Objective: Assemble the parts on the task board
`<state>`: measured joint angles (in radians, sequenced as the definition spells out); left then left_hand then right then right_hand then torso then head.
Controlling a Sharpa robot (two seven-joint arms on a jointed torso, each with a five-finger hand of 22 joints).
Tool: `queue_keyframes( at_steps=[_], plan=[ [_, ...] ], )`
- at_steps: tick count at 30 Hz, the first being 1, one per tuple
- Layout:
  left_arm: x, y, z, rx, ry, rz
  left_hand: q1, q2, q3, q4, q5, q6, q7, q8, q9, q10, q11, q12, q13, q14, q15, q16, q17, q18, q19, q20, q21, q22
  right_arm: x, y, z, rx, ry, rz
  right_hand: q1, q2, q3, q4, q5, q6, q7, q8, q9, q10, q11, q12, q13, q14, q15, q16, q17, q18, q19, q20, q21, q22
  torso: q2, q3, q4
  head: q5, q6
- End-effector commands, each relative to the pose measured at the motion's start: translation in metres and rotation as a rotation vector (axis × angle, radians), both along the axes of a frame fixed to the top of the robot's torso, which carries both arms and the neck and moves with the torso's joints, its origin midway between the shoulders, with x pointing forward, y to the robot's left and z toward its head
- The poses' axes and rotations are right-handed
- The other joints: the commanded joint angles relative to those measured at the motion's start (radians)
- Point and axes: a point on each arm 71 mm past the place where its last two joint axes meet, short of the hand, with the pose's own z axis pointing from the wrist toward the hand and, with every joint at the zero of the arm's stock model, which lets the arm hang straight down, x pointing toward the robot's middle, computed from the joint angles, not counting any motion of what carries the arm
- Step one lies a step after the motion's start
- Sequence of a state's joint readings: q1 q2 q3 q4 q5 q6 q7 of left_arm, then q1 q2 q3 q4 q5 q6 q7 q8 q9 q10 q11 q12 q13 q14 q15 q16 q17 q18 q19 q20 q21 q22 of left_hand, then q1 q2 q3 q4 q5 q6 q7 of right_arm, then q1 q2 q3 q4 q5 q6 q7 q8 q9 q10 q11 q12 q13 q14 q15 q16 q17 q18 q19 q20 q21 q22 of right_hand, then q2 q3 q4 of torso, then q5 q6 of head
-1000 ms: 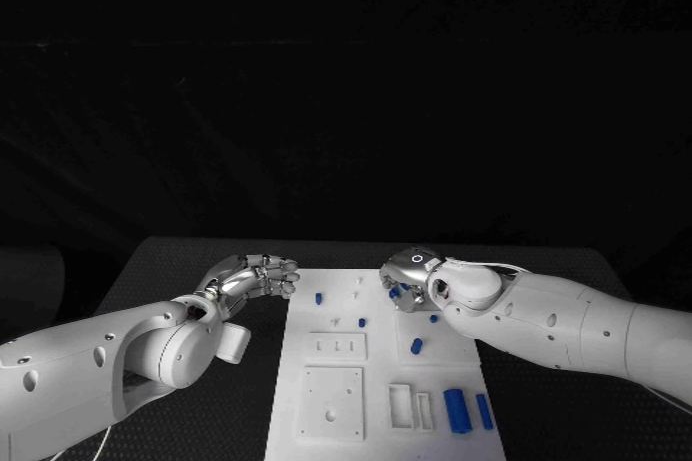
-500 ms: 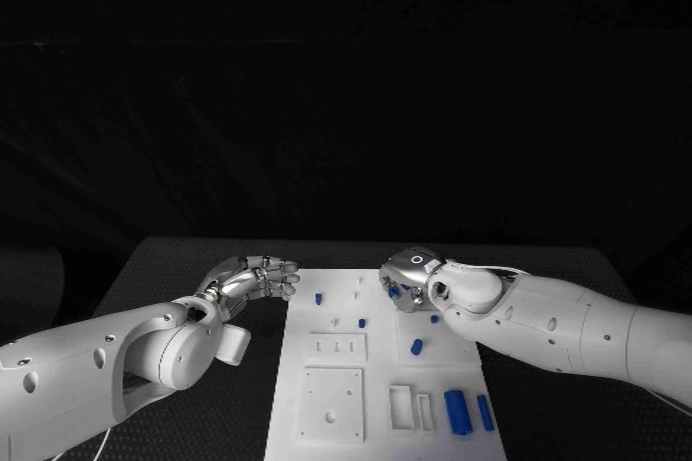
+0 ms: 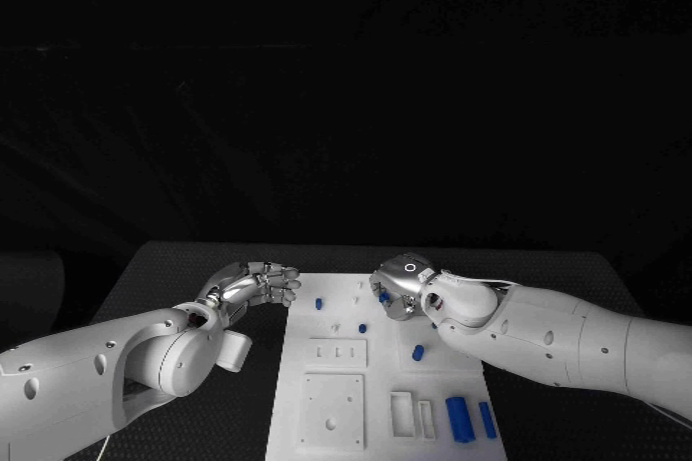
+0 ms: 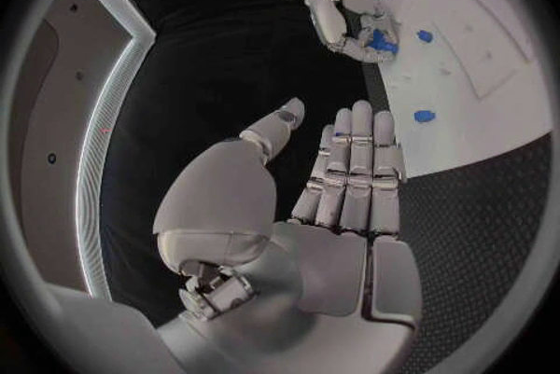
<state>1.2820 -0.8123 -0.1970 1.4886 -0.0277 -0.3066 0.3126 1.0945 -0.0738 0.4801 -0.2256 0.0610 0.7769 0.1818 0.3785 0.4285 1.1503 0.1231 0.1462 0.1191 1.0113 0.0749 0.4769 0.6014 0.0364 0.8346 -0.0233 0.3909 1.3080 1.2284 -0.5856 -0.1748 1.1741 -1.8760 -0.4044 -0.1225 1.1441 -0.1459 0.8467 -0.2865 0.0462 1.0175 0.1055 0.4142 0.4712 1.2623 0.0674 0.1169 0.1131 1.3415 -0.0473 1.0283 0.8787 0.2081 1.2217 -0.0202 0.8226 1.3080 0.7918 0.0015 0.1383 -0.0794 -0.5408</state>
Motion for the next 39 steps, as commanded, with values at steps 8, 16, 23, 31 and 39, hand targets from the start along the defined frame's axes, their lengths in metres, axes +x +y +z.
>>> queue_keyframes(
  at_steps=[8, 16, 23, 31, 39],
  plan=[
    [-0.001, -0.004, 0.001, -0.009, -0.003, -0.022, -0.008, 0.000, 0.003, -0.003, 0.002, 0.005, 0.004, -0.005, -0.001, 0.000, 0.006, -0.008, -0.002, 0.001, 0.000, 0.003, 0.001, 0.017, -0.006, -0.002, 0.006, 0.023, 0.000, 0.018, 0.009, 0.048, -0.097, -0.010, 0.004, -0.004, 0.009, 0.000, 0.003, 0.008, -0.002, 0.003, 0.001, 0.070, -0.019, 0.001, 0.015, -0.009, -0.017, 0.007, -0.003, 0.054, -0.001, -0.003, 0.011, 0.024, 0.006, -0.0031, 0.0056, 0.005, 0.010],
    [0.000, -0.006, 0.001, -0.009, -0.002, -0.025, -0.008, 0.000, 0.004, -0.004, 0.002, 0.005, 0.004, -0.006, -0.001, -0.001, 0.006, -0.009, -0.002, 0.000, 0.001, 0.002, 0.002, 0.017, -0.006, -0.002, 0.007, 0.023, 0.004, 0.031, 0.014, 0.079, -0.150, -0.017, 0.005, -0.010, 0.015, 0.002, 0.003, 0.012, -0.003, 0.001, 0.002, 0.073, -0.020, -0.001, 0.017, -0.010, -0.018, 0.009, -0.007, 0.054, -0.004, -0.002, 0.016, 0.023, 0.009, -0.0043, 0.0065, 0.004, 0.012],
    [0.000, -0.008, 0.001, -0.010, -0.003, -0.029, -0.008, 0.000, 0.004, -0.004, 0.002, 0.005, 0.004, -0.006, -0.001, -0.001, 0.006, -0.010, -0.002, 0.000, 0.001, 0.002, 0.002, 0.017, -0.007, -0.002, 0.007, 0.023, 0.007, 0.037, 0.014, 0.063, -0.154, -0.016, 0.006, -0.013, 0.019, 0.003, 0.003, 0.014, -0.003, 0.001, 0.003, 0.074, -0.020, -0.001, 0.018, -0.010, -0.018, 0.010, -0.008, 0.054, -0.004, -0.001, 0.018, 0.022, 0.009, -0.0053, 0.0071, 0.007, 0.011],
    [0.001, -0.008, 0.002, -0.010, -0.003, -0.028, -0.008, 0.000, 0.004, -0.004, 0.002, 0.005, 0.005, -0.007, -0.001, -0.001, 0.007, -0.011, -0.002, 0.000, 0.001, 0.002, 0.002, 0.017, -0.007, -0.002, 0.007, 0.023, 0.009, 0.039, 0.013, 0.050, -0.158, -0.022, 0.006, -0.015, 0.022, 0.003, 0.003, 0.014, -0.003, 0.000, 0.003, 0.074, -0.020, -0.002, 0.019, -0.011, -0.018, 0.010, -0.009, 0.054, -0.005, -0.001, 0.019, 0.022, 0.010, -0.0034, 0.0047, 0.012, 0.010],
    [0.001, -0.010, 0.002, -0.012, -0.004, -0.031, -0.009, 0.000, 0.004, -0.004, 0.002, 0.005, 0.005, -0.007, -0.001, -0.001, 0.007, -0.011, -0.002, 0.000, 0.001, 0.002, 0.002, 0.017, -0.007, -0.002, 0.008, 0.023, 0.012, 0.040, 0.012, 0.028, -0.152, -0.029, 0.006, -0.017, 0.024, 0.004, 0.003, 0.015, -0.003, 0.000, 0.003, 0.075, -0.020, -0.003, 0.020, -0.011, -0.018, 0.011, -0.010, 0.054, -0.005, -0.001, 0.020, 0.022, 0.010, -0.0037, 0.0050, 0.013, 0.009]
  ],
)
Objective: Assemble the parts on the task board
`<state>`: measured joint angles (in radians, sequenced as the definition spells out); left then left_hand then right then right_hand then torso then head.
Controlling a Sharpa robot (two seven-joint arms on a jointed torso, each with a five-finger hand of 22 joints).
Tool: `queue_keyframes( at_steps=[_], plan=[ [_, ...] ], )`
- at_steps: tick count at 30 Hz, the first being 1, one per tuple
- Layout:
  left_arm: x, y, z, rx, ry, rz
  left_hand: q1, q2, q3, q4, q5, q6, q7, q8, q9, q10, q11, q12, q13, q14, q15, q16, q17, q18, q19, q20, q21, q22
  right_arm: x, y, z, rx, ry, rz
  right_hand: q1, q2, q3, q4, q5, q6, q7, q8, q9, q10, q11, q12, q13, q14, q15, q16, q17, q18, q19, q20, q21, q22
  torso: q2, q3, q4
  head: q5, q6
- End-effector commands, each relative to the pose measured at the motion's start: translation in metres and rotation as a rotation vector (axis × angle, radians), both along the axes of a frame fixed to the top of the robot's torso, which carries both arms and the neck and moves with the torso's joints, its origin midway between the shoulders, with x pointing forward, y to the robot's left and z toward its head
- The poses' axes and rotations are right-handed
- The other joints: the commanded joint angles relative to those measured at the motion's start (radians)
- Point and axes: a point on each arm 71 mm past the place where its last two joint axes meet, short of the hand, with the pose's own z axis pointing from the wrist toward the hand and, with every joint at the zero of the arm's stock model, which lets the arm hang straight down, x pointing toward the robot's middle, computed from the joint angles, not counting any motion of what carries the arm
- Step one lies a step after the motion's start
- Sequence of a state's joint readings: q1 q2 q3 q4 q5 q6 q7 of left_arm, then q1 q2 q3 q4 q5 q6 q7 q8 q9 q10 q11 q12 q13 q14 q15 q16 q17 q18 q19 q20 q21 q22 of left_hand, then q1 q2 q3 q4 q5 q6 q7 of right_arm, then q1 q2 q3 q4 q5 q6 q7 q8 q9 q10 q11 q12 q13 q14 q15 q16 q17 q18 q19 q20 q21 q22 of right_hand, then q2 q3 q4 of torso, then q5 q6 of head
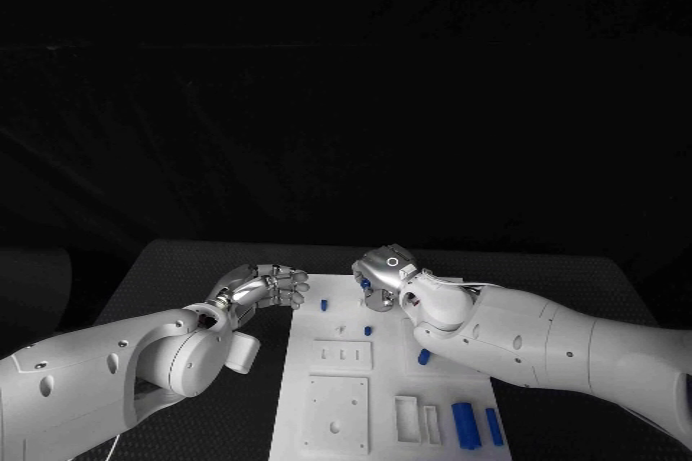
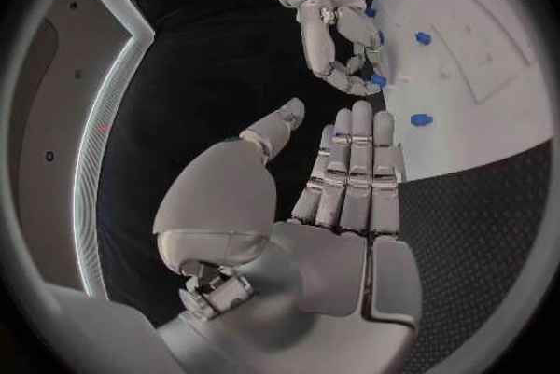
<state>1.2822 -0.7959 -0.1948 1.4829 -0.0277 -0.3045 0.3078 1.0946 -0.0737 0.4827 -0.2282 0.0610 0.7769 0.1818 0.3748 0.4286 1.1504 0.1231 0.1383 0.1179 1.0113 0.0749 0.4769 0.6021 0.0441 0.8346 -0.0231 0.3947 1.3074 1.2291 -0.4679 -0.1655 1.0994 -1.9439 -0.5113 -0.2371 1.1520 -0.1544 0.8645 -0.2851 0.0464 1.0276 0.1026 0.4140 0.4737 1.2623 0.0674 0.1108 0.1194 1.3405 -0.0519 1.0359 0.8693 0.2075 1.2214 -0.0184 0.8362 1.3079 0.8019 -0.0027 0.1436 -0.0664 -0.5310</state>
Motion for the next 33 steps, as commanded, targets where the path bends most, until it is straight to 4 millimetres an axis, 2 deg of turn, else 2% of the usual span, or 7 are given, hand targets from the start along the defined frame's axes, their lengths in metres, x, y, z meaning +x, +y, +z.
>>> queue_keyframes(
  at_steps=[1, 6, 14, 24, 33],
  plan=[
    [-0.0002, -0.0029, 0.0014, -0.009, -0.006, -0.019, -0.009, 0.000, 0.002, -0.002, 0.002, 0.005, 0.005, -0.003, -0.002, -0.001, 0.007, -0.004, -0.001, 0.000, 0.001, 0.002, 0.002, 0.009, -0.007, -0.002, 0.004, 0.024, 0.0014, -0.0004, -0.0007, -0.029, -0.005, -0.008, -0.002, -0.008, 0.007, 0.002, 0.002, 0.005, -0.001, 0.000, 0.001, 0.075, -0.020, 0.003, 0.013, -0.010, -0.013, 0.003, -0.001, 0.054, -0.005, -0.002, 0.007, 0.022, 0.001, 0.0005, -0.0001, 0.000, -0.001],
    [-0.0001, -0.0030, 0.0015, -0.009, -0.006, -0.019, -0.009, -0.001, 0.002, -0.002, 0.002, 0.004, 0.005, -0.004, -0.002, -0.001, 0.007, -0.004, -0.001, 0.000, 0.001, 0.002, 0.002, 0.009, -0.008, -0.002, 0.004, 0.024, 0.0029, 0.0003, -0.0014, -0.036, -0.001, -0.013, -0.003, -0.009, 0.008, 0.003, 0.002, 0.005, 0.000, -0.001, 0.001, 0.075, -0.020, 0.002, 0.014, -0.010, -0.013, 0.004, -0.002, 0.054, -0.006, -0.002, 0.008, 0.022, 0.002, 0.0017, -0.0016, 0.002, -0.003],
    [-0.0009, -0.0045, 0.0023, -0.012, -0.007, -0.023, -0.009, -0.001, 0.003, -0.003, 0.002, 0.004, 0.005, -0.004, -0.002, -0.001, 0.007, -0.005, -0.001, 0.000, 0.001, 0.002, 0.002, 0.009, -0.008, -0.002, 0.005, 0.024, 0.0037, 0.0033, -0.0023, -0.043, 0.006, -0.009, -0.004, -0.010, 0.011, 0.003, 0.002, 0.005, 0.000, -0.002, 0.001, 0.075, -0.020, 0.001, 0.014, -0.010, -0.013, 0.004, -0.003, 0.054, -0.007, -0.001, 0.009, 0.021, 0.003, 0.0009, 0.0000, 0.004, -0.008],
    [-0.0011, -0.0051, 0.0027, -0.012, -0.007, -0.024, -0.009, -0.001, 0.003, -0.003, 0.002, 0.004, 0.005, -0.005, -0.001, -0.001, 0.007, -0.006, -0.001, 0.000, 0.001, 0.001, 0.003, 0.009, -0.009, -0.002, 0.005, 0.023, 0.0046, 0.0057, -0.0028, -0.042, 0.011, -0.007, -0.004, -0.010, 0.012, 0.004, 0.002, 0.005, 0.000, -0.003, 0.001, 0.075, -0.019, 0.000, 0.015, -0.011, -0.013, 0.005, -0.004, 0.054, -0.007, -0.001, 0.009, 0.021, 0.003, 0.0010, -0.0026, 0.009, -0.013],
    [-0.0014, -0.0069, 0.0031, -0.014, -0.008, -0.028, -0.009, -0.002, 0.004, -0.004, 0.002, 0.005, 0.005, -0.005, -0.001, 0.000, 0.007, -0.007, -0.001, 0.000, 0.001, 0.001, 0.003, 0.009, -0.009, -0.002, 0.006, 0.023, 0.0062, 0.0062, -0.0045, -0.053, 0.026, -0.011, -0.006, -0.011, 0.014, 0.004, 0.002, 0.004, 0.000, -0.004, 0.002, 0.074, -0.019, -0.001, 0.015, -0.011, -0.012, 0.005, -0.005, 0.054, -0.008, 0.000, 0.010, 0.021, 0.003, 0.0003, -0.0016, 0.009, -0.016]
  ],
)
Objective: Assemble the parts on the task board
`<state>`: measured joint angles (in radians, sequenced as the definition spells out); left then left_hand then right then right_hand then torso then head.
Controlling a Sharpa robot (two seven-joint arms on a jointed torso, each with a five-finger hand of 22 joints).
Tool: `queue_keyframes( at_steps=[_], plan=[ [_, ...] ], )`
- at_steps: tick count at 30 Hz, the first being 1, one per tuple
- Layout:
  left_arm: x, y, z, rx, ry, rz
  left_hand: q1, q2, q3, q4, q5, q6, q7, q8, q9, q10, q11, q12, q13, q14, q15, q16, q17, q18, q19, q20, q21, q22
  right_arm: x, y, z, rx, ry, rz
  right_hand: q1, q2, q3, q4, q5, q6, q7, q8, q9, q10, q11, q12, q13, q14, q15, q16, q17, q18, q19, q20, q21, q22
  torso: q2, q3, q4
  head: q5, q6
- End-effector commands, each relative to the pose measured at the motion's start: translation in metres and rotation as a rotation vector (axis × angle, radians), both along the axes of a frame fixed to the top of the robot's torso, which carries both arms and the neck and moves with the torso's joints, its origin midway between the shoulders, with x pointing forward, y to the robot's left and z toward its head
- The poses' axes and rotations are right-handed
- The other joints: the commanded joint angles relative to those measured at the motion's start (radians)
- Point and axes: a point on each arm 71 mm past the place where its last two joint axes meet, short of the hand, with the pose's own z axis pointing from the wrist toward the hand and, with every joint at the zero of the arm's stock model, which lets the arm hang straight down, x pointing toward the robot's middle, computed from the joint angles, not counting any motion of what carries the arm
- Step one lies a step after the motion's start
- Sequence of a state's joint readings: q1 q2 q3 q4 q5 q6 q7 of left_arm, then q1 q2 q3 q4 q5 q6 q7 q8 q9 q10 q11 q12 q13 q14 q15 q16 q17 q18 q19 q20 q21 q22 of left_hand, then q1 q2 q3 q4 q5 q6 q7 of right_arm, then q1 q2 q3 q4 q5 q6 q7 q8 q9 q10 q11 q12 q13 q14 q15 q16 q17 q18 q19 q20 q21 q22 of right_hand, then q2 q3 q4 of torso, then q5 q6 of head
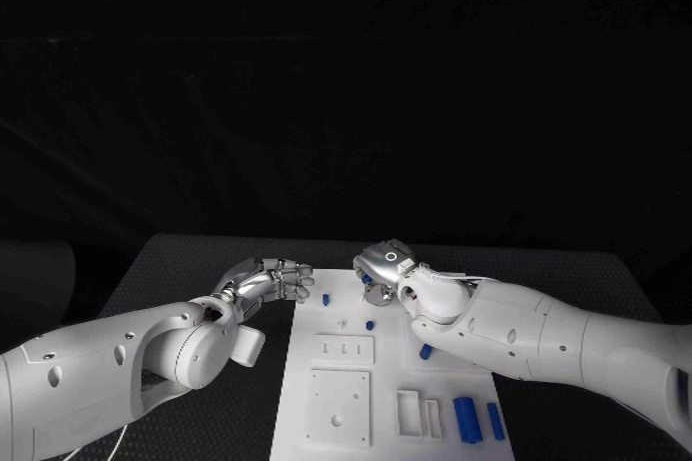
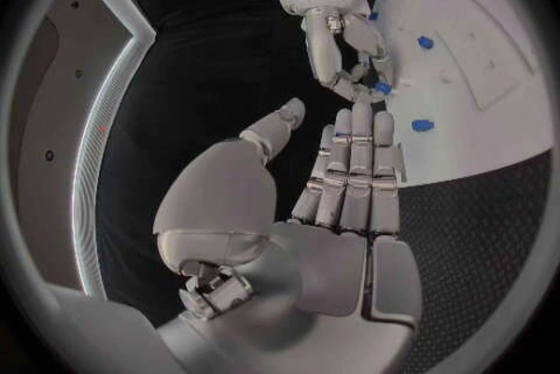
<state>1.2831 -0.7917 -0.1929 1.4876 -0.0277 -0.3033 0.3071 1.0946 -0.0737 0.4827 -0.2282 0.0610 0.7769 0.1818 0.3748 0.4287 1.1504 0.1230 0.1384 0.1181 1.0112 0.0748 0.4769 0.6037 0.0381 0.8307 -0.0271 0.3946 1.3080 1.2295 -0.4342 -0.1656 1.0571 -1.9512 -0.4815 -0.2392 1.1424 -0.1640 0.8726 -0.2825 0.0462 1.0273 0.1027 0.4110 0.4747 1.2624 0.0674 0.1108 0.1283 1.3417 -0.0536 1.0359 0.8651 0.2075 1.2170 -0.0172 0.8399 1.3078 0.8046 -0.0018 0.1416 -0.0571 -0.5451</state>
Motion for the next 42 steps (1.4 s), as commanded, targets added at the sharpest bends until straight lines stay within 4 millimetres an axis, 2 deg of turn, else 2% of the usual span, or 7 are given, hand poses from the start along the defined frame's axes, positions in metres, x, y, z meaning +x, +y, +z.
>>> queue_keyframes(
  at_steps=[1, 12, 21, 28, 33, 42],
  plan=[
    [-0.0008, -0.0028, 0.0018, -0.009, -0.007, -0.019, -0.009, -0.002, 0.004, -0.004, 0.002, 0.005, 0.005, -0.005, -0.001, 0.000, 0.007, -0.007, -0.002, 0.000, 0.001, 0.001, 0.001, 0.015, -0.005, 0.002, 0.006, 0.023, 0.0007, -0.0006, -0.0026, -0.024, 0.018, -0.001, 0.004, -0.001, 0.006, 0.001, 0.002, 0.005, 0.000, -0.001, 0.001, 0.074, -0.019, -0.002, 0.007, -0.012, -0.010, 0.005, -0.001, 0.054, -0.004, -0.002, 0.007, 0.021, 0.001, 0.0002, -0.0006, 0.002, -0.002],
    [-0.0005, -0.0032, 0.0024, -0.009, -0.008, -0.019, -0.010, -0.002, 0.005, -0.005, 0.002, 0.005, 0.005, -0.006, -0.001, 0.000, 0.008, -0.008, -0.002, 0.000, 0.001, 0.001, 0.002, 0.015, -0.005, 0.002, 0.007, 0.023, 0.0019, -0.0012, -0.0038, -0.021, 0.035, -0.005, 0.001, -0.003, 0.008, 0.001, 0.002, 0.003, 0.001, -0.004, 0.001, 0.073, -0.018, -0.005, 0.007, -0.014, -0.009, 0.005, -0.004, 0.054, -0.007, -0.001, 0.007, 0.020, 0.001, 0.0002, -0.0016, 0.004, -0.004],
    [-0.0003, -0.0034, 0.0025, -0.009, -0.008, -0.018, -0.010, -0.003, 0.005, -0.005, 0.002, 0.004, 0.005, -0.006, -0.001, 0.000, 0.008, -0.009, -0.002, 0.000, 0.001, 0.001, 0.002, 0.015, -0.005, 0.002, 0.007, 0.023, 0.0024, -0.0011, -0.0053, -0.018, 0.062, 0.000, -0.010, -0.015, 0.003, 0.003, 0.002, -0.005, 0.005, -0.012, 0.001, 0.063, -0.013, -0.015, 0.008, -0.019, -0.005, 0.001, -0.014, 0.054, -0.015, 0.002, 0.005, 0.018, 0.002, 0.0001, -0.0017, 0.005, -0.005],
    [-0.0003, -0.0029, 0.0025, -0.008, -0.008, -0.017, -0.011, -0.003, 0.005, -0.005, 0.002, 0.004, 0.006, -0.007, -0.001, 0.000, 0.008, -0.009, -0.002, 0.000, 0.001, 0.001, 0.002, 0.015, -0.006, 0.002, 0.008, 0.023, 0.0042, -0.0046, -0.0063, -0.021, 0.072, -0.013, -0.023, -0.035, -0.015, 0.007, 0.002, -0.018, 0.011, -0.022, 0.000, 0.050, -0.007, -0.028, 0.007, -0.022, 0.001, -0.001, -0.024, 0.054, -0.021, 0.003, 0.004, 0.016, 0.002, -0.0004, -0.0034, 0.006, -0.009],
    [-0.0003, -0.0030, 0.0026, -0.008, -0.008, -0.017, -0.011, -0.003, 0.005, -0.005, 0.002, 0.004, 0.006, -0.007, -0.001, 0.000, 0.008, -0.010, -0.002, 0.000, 0.001, 0.001, 0.003, 0.015, -0.006, 0.002, 0.008, 0.023, 0.0047, -0.0052, -0.0059, -0.011, 0.071, -0.018, -0.029, -0.058, -0.027, 0.015, 0.002, -0.043, 0.021, -0.038, -0.004, 0.024, 0.003, -0.044, 0.003, -0.023, 0.010, -0.002, -0.032, 0.054, -0.025, 0.003, 0.001, 0.014, 0.002, -0.0004, -0.0026, 0.006, -0.008],
    [-0.0001, -0.0026, 0.0027, -0.007, -0.009, -0.015, -0.011, -0.004, 0.006, -0.005, 0.002, 0.003, 0.006, -0.008, -0.001, 0.000, 0.008, -0.010, -0.002, 0.000, 0.001, 0.001, 0.003, 0.016, -0.006, 0.002, 0.008, 0.023, 0.0041, -0.0035, -0.0060, -0.004, 0.079, -0.015, -0.026, -0.077, -0.033, 0.021, 0.002, -0.066, 0.033, -0.052, -0.009, -0.008, 0.014, -0.047, -0.005, -0.023, 0.022, 0.002, -0.038, 0.054, -0.026, 0.003, 0.000, 0.013, 0.002, -0.0005, -0.0024, 0.007, -0.008]
  ],
)
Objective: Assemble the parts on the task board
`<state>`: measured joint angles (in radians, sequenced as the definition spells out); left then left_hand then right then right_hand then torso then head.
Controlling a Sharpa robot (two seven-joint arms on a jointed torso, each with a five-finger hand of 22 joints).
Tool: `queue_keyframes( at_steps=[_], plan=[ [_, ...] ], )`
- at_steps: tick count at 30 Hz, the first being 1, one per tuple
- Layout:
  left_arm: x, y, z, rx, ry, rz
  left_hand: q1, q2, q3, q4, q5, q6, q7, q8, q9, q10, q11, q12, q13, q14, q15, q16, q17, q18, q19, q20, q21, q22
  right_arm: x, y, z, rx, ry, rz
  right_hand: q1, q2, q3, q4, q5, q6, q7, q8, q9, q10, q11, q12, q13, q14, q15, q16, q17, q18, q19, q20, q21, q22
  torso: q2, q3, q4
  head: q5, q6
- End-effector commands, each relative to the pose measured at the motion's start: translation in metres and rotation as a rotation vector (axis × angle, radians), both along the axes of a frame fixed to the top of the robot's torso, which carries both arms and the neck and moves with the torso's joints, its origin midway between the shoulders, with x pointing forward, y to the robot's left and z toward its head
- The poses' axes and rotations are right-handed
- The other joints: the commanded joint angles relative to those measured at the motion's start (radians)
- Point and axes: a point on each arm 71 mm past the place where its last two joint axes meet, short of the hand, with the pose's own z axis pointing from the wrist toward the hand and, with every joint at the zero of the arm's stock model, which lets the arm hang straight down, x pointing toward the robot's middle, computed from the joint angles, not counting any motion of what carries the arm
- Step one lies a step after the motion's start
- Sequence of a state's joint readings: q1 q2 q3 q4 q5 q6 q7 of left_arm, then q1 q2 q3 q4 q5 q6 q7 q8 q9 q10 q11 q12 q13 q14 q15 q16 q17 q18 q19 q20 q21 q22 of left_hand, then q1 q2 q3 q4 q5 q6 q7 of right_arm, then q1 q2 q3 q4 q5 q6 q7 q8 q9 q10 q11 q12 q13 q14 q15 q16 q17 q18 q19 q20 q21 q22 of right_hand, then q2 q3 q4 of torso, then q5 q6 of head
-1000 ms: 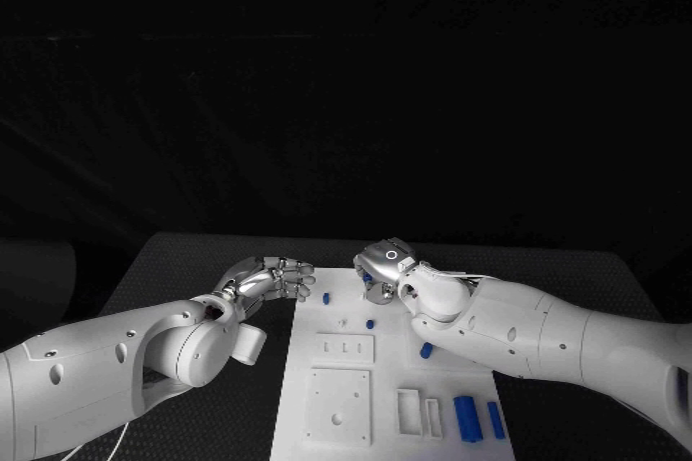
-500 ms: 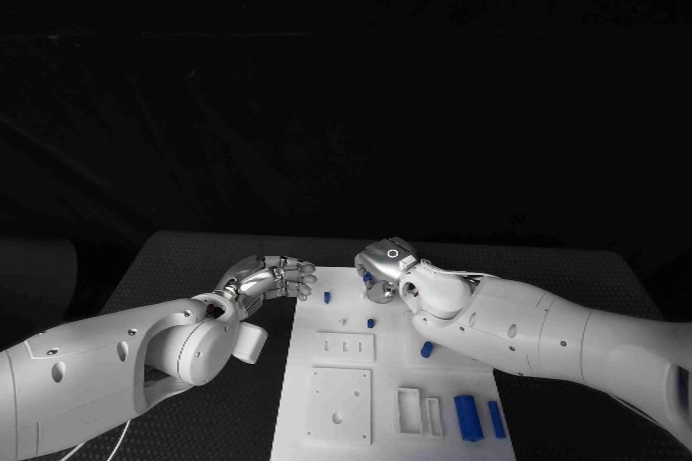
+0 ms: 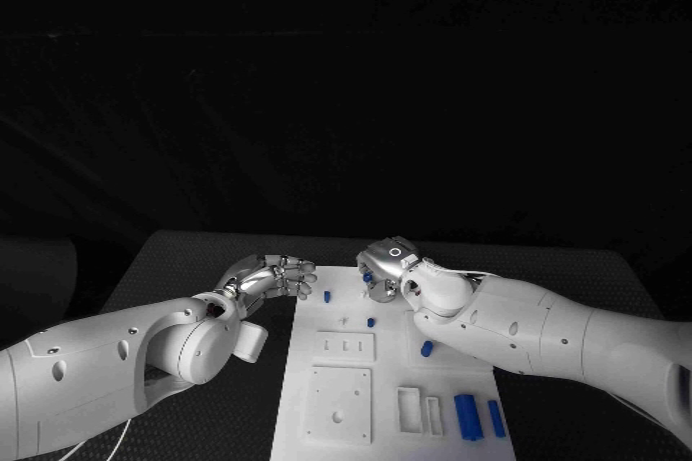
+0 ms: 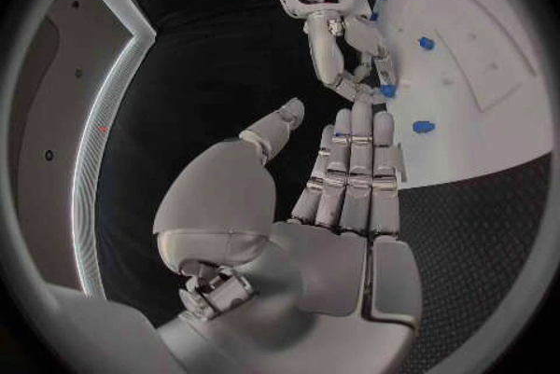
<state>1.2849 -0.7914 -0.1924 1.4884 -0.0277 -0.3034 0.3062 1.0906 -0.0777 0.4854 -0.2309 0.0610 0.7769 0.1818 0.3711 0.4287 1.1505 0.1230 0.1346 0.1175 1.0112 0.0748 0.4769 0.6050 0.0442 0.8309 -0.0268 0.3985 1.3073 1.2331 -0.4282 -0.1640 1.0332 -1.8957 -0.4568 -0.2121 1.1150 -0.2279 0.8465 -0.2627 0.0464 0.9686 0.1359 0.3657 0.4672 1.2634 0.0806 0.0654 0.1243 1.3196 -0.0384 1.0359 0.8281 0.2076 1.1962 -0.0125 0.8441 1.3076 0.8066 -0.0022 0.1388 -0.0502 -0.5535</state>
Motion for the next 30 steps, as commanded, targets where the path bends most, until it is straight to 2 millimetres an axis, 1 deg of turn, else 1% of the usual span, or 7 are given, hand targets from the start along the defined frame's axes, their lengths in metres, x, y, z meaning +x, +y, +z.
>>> queue_keyframes(
  at_steps=[1, 9, 15, 19, 23, 28, 30],
  plan=[
    [0.000, -0.002, 0.002, -0.007, -0.007, -0.015, -0.007, 0.000, 0.003, -0.003, 0.002, 0.003, 0.006, -0.004, -0.001, 0.000, 0.008, -0.007, -0.001, 0.000, 0.001, 0.001, 0.002, 0.009, -0.006, 0.002, 0.005, 0.023, -0.001, 0.000, -0.005, -0.015, 0.036, 0.003, 0.002, -0.014, -0.007, 0.002, 0.002, -0.008, 0.000, -0.008, -0.002, -0.010, 0.001, -0.002, -0.002, -0.001, 0.007, 0.002, -0.002, 0.054, -0.006, -0.002, -0.004, 0.013, 0.000, -0.0001, 0.0003, 0.000, 0.001],
    [0.000, -0.002, 0.002, -0.007, -0.007, -0.014, -0.008, 0.000, 0.003, -0.003, 0.002, 0.002, 0.007, -0.005, -0.001, 0.000, 0.008, -0.008, -0.002, 0.000, 0.001, 0.001, 0.002, 0.009, -0.006, 0.002, 0.005, 0.023, -0.002, -0.002, -0.005, -0.003, 0.027, -0.002, 0.007, -0.023, -0.009, 0.008, 0.002, -0.023, 0.006, -0.017, -0.005, -0.032, 0.009, -0.002, -0.008, -0.002, 0.015, 0.006, -0.008, 0.054, -0.007, -0.002, -0.005, 0.013, 0.001, 0.0000, -0.0004, 0.002, 0.001],
    [0.000, -0.002, 0.002, -0.006, -0.007, -0.013, -0.008, 0.000, 0.004, -0.003, 0.002, 0.002, 0.007, -0.006, -0.001, 0.000, 0.008, -0.009, -0.002, 0.000, 0.001, 0.001, 0.002, 0.009, -0.007, 0.002, 0.006, 0.023, -0.001, -0.007, -0.004, -0.002, 0.025, -0.015, 0.013, -0.035, -0.004, 0.019, 0.002, -0.049, 0.019, -0.033, -0.013, -0.072, 0.021, -0.002, -0.022, -0.005, 0.027, 0.009, -0.017, 0.054, -0.011, 0.001, -0.008, 0.012, 0.000, -0.0001, 0.0005, 0.001, 0.001],
    [0.000, -0.001, 0.002, -0.006, -0.008, -0.012, -0.008, 0.000, 0.004, -0.003, 0.002, 0.001, 0.007, -0.006, -0.001, -0.001, 0.009, -0.009, -0.002, 0.000, 0.001, 0.001, 0.002, 0.010, -0.007, 0.002, 0.006, 0.023, 0.000, -0.011, -0.004, 0.002, 0.018, -0.020, 0.016, -0.039, -0.002, 0.021, 0.002, -0.053, 0.021, -0.035, -0.015, -0.078, 0.023, -0.001, -0.025, -0.006, 0.028, 0.011, -0.019, 0.054, -0.011, 0.001, -0.008, 0.012, 0.000, 0.0009, -0.0004, 0.002, 0.001],
    [0.000, -0.001, 0.002, -0.006, -0.008, -0.012, -0.008, -0.001, 0.004, -0.004, 0.002, 0.001, 0.007, -0.007, -0.001, -0.001, 0.009, -0.010, -0.002, 0.000, 0.001, 0.000, 0.003, 0.010, -0.007, 0.002, 0.006, 0.023, -0.001, -0.014, -0.002, 0.022, 0.006, -0.017, 0.018, -0.042, 0.000, 0.022, 0.002, -0.054, 0.021, -0.035, -0.016, -0.079, 0.023, -0.001, -0.027, -0.005, 0.029, 0.013, -0.020, 0.054, -0.010, 0.001, -0.008, 0.012, 0.001, 0.0005, -0.0014, 0.002, 0.002],
    [0.000, 0.001, 0.002, -0.005, -0.008, -0.009, -0.008, -0.001, 0.005, -0.004, 0.002, 0.001, 0.007, -0.007, -0.001, -0.001, 0.009, -0.010, -0.002, 0.000, 0.001, 0.000, 0.003, 0.010, -0.007, 0.002, 0.006, 0.023, -0.007, -0.020, 0.003, 0.088, -0.012, -0.002, 0.020, -0.057, 0.011, 0.033, 0.002, -0.057, 0.023, -0.037, -0.018, -0.083, 0.024, 0.000, -0.031, -0.004, 0.030, 0.016, -0.024, 0.054, -0.006, 0.000, -0.008, 0.011, 0.001, 0.0012, -0.0015, 0.002, 0.003],
    [0.000, 0.002, 0.002, -0.005, -0.008, -0.007, -0.008, -0.001, 0.005, -0.004, 0.002, 0.001, 0.007, -0.007, -0.001, -0.001, 0.009, -0.010, -0.002, 0.000, 0.001, 0.000, 0.003, 0.010, -0.007, 0.002, 0.006, 0.023, -0.007, -0.021, 0.008, 0.108, -0.019, 0.000, 0.020, -0.059, 0.012, 0.036, 0.002, -0.057, 0.023, -0.037, -0.018, -0.084, 0.025, 0.001, -0.032, -0.003, 0.030, 0.017, -0.024, 0.054, -0.005, 0.000, -0.008, 0.010, 0.000, 0.0014, -0.0026, 0.002, 0.004]
  ],
)
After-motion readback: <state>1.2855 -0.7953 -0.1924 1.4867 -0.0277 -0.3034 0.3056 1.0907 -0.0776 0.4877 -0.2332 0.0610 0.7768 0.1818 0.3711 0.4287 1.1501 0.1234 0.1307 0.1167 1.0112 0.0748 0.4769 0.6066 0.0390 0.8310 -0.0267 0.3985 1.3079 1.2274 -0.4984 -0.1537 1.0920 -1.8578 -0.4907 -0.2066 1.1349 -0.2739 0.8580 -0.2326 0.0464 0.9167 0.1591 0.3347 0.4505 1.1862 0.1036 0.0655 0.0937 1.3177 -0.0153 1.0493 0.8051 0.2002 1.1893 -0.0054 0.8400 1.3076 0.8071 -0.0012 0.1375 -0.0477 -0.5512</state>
